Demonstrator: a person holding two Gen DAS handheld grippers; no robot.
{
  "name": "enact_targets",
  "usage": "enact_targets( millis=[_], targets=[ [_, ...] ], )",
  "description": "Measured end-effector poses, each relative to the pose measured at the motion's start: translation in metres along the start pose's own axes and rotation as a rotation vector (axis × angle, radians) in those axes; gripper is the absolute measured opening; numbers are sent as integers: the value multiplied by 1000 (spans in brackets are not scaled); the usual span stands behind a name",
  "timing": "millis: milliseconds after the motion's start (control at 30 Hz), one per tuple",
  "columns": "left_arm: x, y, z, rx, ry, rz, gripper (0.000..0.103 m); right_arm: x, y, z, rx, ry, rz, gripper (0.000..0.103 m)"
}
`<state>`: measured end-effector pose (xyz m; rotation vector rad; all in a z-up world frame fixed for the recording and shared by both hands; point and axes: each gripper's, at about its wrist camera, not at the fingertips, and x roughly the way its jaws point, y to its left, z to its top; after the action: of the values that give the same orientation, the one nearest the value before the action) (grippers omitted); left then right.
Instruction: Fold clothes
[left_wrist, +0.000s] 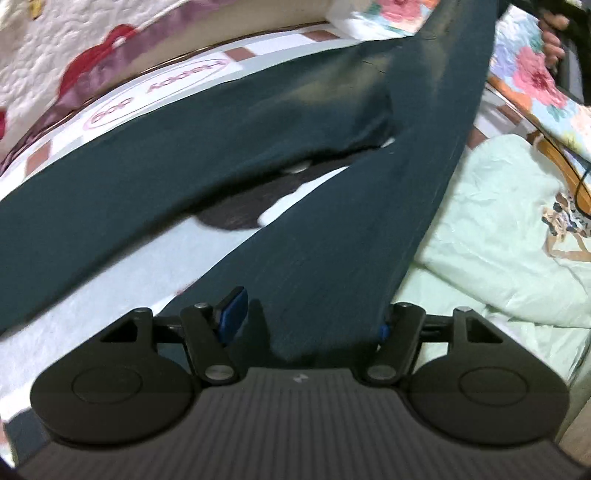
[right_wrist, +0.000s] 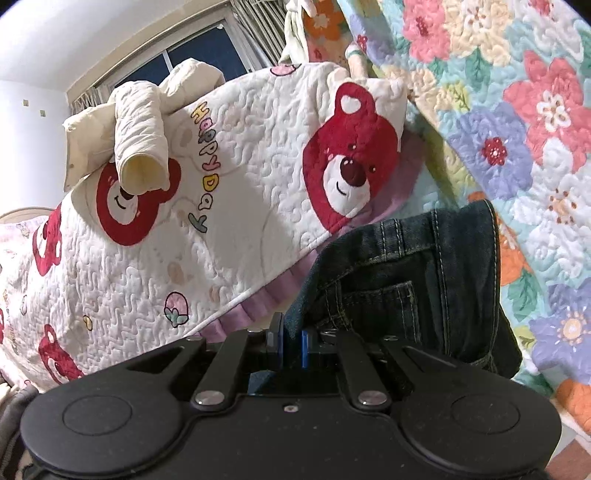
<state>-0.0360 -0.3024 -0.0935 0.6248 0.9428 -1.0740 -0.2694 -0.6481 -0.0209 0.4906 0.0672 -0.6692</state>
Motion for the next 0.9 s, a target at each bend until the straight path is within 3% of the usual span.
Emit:
enact_targets(
  millis=[200,300,333,367,400,467,567,700,900],
  targets=[
    [-2,2,-34,-31,74,13,66,-6,-6,-1,52,-19,7,11],
    [-6,-1,-48,-55,51,128,68,-9,-10,-3,86,-34,24,11],
    [-9,-1,-51,-73,18,143,65,-10,-11,-4,92,-40,30,11],
    [-12,-2,-53,-92,-14,158,51,-12,-12,-5,99,-45,32,11],
    [-16,-2,-55,-112,-46,171,30,-15,-13,-6,109,-50,31,11],
    [-23,-4,-53,-167,-112,182,13,-23,-16,-9,128,-61,27,11],
    [-37,-12,-45,-156,-205,300,6,-43,-24,-16,158,-92,10,11],
    [-68,-14,-28,-114,-345,410,5,-81,-39,-34,200,-137,-36,11],
    [-104,-23,-13,-67,-459,483,5,-134,-57,-76,248,-158,-108,11]
  ],
)
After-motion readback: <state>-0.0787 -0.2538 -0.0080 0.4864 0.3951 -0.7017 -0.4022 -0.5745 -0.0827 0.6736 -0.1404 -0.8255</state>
